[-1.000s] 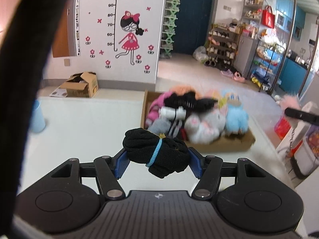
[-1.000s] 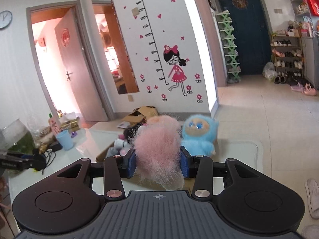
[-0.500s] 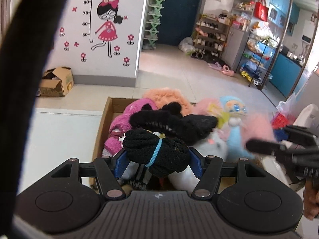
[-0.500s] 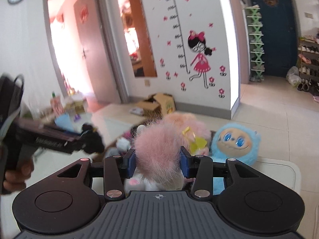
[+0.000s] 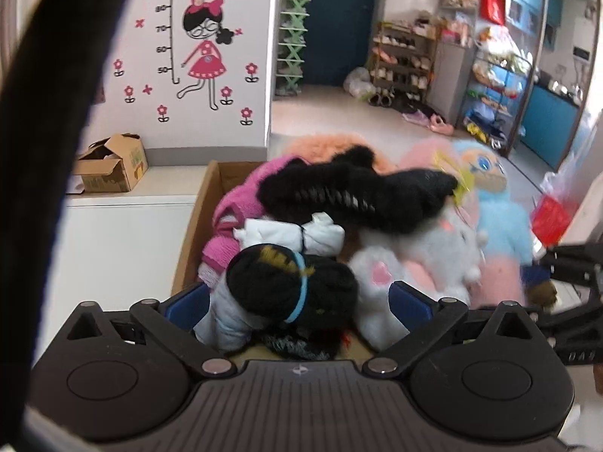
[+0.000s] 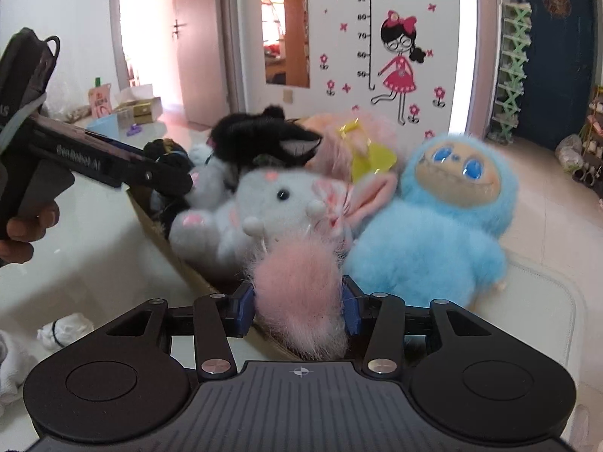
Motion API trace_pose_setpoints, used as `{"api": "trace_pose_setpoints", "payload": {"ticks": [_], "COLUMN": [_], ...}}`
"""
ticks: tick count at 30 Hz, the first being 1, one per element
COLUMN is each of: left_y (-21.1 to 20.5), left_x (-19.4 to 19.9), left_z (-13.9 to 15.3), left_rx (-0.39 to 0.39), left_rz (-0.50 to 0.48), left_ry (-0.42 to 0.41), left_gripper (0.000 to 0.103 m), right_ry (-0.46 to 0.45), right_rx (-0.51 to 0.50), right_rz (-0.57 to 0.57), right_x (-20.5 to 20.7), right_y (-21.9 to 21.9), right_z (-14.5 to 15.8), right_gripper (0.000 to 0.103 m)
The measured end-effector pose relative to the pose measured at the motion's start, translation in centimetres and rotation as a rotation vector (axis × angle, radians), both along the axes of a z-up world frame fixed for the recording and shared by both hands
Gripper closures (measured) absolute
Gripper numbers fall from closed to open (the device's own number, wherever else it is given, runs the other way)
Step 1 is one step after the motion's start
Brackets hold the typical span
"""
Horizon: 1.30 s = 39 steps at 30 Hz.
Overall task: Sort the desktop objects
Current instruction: 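Move both tools back to the remaining socks on the table, then grasp the white knitted sock with the left tool while the right tool grasps the light blue knitted bundle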
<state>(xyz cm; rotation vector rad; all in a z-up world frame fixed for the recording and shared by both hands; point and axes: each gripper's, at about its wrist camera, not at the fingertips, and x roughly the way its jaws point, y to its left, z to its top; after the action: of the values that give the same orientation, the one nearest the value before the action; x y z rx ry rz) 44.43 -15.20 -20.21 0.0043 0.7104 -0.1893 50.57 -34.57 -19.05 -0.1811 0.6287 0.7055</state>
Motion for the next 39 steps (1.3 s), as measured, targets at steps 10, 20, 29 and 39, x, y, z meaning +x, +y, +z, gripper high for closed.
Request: {"api": "trace_pose_setpoints", "payload": {"ticks": [10,20,29,39], "left_y": [0.8,3.0,2.1,-1.9], "left_x": [-0.7,-7.1,-18.5,-20.3], "left_z": [1.3,3.1,-1.0,-2.6], "left_rx": [-0.058,-0.094,-0.037,-0.057], "left_rz": [0.017,-0.03,-0.051,-0.072], "left_ry": [-0.003,-0.038,0.099,0.149], "left_gripper": [0.001,0.001,0.001,0.001], "right_ry": [-0.044,-0.026,0.0,0.007], "right_rx": [0.082,0.193,0.185,0.059], "right_rz": [-0.015,-0.042,0.026,0.007], "right_x": [-2.3,-9.0,-19.0,-20.3], "right_y": [-1.3,-6.5,-6.9,-5.6], "right_z": [2.7,4.6,4.0,0.0], "right_gripper": [0.029,0.019,0.017,0.017]}}
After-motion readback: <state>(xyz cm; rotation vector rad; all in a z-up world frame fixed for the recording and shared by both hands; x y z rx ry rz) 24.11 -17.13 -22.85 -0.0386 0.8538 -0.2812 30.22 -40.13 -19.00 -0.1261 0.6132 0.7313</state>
